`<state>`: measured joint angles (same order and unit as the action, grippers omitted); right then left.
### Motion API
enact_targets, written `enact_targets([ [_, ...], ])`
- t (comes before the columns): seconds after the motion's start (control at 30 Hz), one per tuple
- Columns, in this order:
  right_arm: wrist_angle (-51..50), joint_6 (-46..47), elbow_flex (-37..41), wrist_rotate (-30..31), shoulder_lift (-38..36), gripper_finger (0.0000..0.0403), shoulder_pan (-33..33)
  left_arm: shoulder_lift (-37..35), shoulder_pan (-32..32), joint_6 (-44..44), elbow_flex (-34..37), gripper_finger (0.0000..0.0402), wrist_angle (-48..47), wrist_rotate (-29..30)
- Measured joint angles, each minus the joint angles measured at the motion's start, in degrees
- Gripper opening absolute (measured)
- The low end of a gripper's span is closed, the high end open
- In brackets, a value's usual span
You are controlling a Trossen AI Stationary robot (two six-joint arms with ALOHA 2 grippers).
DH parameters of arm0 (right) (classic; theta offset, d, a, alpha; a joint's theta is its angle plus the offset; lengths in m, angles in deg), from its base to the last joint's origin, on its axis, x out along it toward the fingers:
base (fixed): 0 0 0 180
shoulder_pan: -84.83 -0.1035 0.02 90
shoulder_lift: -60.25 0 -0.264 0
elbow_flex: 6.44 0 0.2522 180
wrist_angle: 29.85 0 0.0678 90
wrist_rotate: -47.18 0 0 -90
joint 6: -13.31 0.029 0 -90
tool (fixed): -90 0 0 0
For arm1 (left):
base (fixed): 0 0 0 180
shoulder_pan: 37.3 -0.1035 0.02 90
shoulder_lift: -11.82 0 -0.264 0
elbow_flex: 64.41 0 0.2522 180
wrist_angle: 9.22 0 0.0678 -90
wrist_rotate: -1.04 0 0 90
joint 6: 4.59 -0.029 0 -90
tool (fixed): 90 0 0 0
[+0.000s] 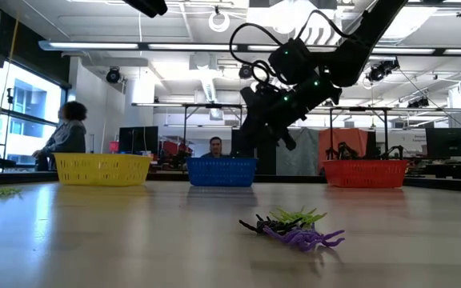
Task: Sort Halloween decoration
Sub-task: Put the purple spider toy into the blue bin
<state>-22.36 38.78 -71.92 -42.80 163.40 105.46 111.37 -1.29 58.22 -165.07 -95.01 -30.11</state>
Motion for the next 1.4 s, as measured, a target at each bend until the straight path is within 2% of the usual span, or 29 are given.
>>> enact_targets([
  [0.2, -4.3, 1.1, 0.0, -10.3, -3.6, 0.0141, -0.3, 0.0, 0.0, 0.1, 0.0, 0.0131, 0.0, 0.0],
  [0.37, -18.7, 0.1, 0.0, -12.6, -10.7, 0.0141, -3.9, 0.0, 0.1, 0.1, 0.0, 0.0131, -0.1, 0.0],
  [0.5, -36.8, 1.7, 0.0, -12.5, -16.1, 0.0141, -11.9, 0.0, 0.6, 0.1, 0.0, 0.0131, -0.1, 0.0],
  [0.63, -47.1, 8.1, 0.0, -8.7, -18.9, 0.0141, -24.6, 0.0, 1.0, 0.1, 0.3, 0.0131, 0.0, 0.3],
  [0.83, -45.4, 25.3, 0.0, -4.1, -18.5, 0.0141, -44.5, 0.0, 1.0, 0.1, 0.3, 0.0131, 0.3, 0.4],
  [1.0, -45.4, 45.2, 0.0, 1.9, -18.4, 0.0141, -57.6, 0.0, 1.0, 0.1, 0.3, 0.0131, 0.4, 0.4],
  [1.27, -45.2, 74.6, 0.0, 5.1, -16.4, 0.0141, -71.6, 0.0, 1.0, 0.2, 0.3, 0.0131, 0.5, 0.3],
  [1.4, -45.0, 85.1, 0.0, 3.3, -13.3, 0.0141, -76.8, 0.0, 1.5, 0.6, 0.3, 0.0131, 0.8, -0.1],
])
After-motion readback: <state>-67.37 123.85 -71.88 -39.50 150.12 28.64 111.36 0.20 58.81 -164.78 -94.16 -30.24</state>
